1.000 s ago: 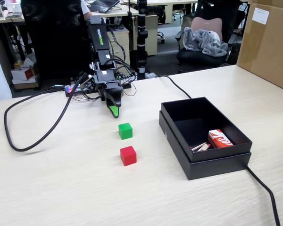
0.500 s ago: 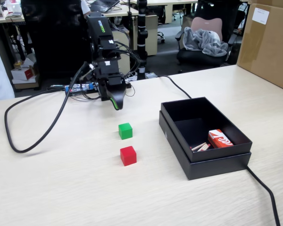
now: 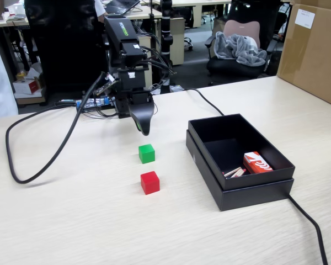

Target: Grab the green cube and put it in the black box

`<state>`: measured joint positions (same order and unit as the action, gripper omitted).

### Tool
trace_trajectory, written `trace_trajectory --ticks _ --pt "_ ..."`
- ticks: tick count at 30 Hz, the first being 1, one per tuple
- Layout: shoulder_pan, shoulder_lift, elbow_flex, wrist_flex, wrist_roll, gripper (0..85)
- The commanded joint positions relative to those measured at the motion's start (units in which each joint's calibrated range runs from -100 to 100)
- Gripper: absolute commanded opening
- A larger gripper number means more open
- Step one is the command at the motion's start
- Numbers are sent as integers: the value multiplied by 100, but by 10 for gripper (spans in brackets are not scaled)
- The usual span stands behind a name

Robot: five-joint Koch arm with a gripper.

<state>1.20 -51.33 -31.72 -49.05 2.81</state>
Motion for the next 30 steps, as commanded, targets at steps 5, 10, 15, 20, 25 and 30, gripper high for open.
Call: trace_trajectory --ticks 5,10,15,20,25,30 --pt "-20 560 779 -291 -63 472" --pt "-44 973 806 -291 -83 472" --pt "-24 1375 906 -291 -83 472" --pt "-10 1753 1168 -291 -83 472" --pt "-39 2098 1313 -291 -103 472" --pt "-122 2419 1459 -291 -142 472"
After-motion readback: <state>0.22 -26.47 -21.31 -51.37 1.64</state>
